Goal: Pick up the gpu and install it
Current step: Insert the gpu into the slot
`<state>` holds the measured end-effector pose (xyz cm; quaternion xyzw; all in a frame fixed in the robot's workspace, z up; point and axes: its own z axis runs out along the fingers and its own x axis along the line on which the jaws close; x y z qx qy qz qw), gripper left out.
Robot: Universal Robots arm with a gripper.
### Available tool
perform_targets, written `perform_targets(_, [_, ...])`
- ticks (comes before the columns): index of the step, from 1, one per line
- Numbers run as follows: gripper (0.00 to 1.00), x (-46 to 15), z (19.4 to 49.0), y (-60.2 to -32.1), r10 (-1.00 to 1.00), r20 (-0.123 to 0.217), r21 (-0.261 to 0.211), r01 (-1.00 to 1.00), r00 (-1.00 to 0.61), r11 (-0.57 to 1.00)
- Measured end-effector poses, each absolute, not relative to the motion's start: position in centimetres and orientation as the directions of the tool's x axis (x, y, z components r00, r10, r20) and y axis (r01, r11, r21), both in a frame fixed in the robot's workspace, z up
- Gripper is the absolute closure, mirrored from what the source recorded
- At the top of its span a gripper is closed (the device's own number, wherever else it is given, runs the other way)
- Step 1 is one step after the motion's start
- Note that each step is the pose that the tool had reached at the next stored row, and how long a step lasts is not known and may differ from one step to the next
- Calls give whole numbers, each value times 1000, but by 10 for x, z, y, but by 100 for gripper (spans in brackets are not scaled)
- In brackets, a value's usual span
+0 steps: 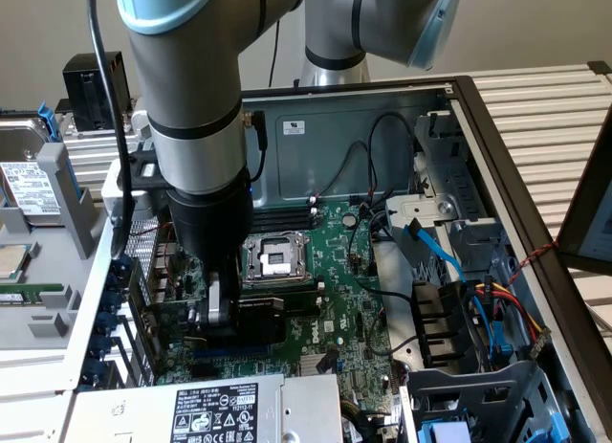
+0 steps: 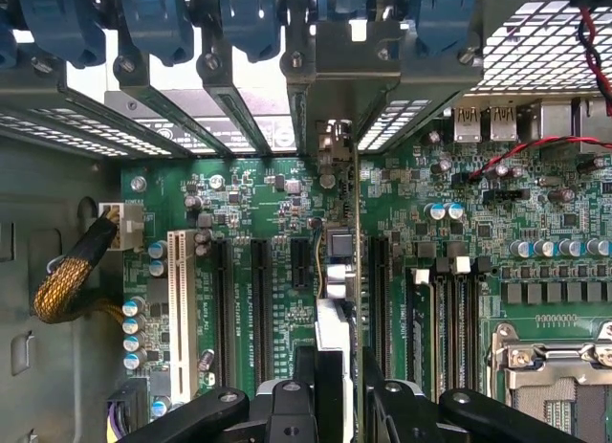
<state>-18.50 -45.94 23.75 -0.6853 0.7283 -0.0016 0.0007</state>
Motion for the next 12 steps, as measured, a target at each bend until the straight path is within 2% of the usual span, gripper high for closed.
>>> perform_targets(12, [72, -186, 237, -459, -998, 1, -15, -998, -56, 56])
